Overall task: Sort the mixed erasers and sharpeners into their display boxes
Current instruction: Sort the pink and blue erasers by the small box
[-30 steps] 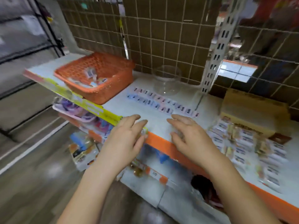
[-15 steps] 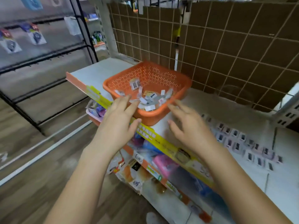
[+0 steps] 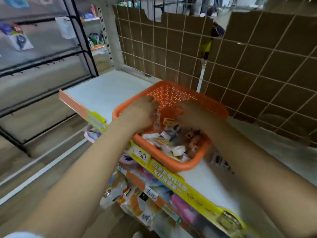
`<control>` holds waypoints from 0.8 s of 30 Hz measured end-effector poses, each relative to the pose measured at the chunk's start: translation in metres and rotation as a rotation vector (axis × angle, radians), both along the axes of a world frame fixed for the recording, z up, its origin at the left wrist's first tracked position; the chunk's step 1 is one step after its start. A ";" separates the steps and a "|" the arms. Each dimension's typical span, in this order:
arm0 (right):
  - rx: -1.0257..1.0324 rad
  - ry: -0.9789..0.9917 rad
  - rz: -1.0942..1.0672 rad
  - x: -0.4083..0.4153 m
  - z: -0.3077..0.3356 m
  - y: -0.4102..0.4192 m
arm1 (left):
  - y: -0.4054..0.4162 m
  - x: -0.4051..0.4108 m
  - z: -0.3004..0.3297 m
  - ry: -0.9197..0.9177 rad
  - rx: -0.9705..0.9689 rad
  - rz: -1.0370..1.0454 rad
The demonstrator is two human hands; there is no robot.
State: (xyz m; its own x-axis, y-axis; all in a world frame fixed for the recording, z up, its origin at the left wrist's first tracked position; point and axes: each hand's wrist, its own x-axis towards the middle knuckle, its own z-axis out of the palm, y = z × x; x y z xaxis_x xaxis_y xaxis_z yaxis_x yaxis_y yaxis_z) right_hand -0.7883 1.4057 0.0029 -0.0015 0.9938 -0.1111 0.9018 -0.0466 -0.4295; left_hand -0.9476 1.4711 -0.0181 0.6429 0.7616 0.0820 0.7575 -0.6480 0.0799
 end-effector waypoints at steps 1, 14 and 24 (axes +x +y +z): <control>-0.036 -0.011 -0.008 0.000 -0.002 0.008 | 0.009 0.004 0.000 0.042 -0.034 -0.021; -0.349 -0.083 -0.132 -0.001 -0.029 0.051 | 0.061 0.029 -0.011 0.254 -0.164 -0.381; -0.179 0.199 -0.244 0.011 -0.023 0.040 | 0.074 0.026 -0.006 0.019 -0.329 -0.343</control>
State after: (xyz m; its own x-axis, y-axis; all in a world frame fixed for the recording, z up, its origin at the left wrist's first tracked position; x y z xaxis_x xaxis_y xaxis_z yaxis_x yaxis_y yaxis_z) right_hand -0.7776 1.4457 -0.0198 0.1939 0.9325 -0.3047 0.7547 -0.3402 -0.5610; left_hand -0.9214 1.5453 -0.0246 0.8608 0.4887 -0.1424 0.5076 -0.8033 0.3115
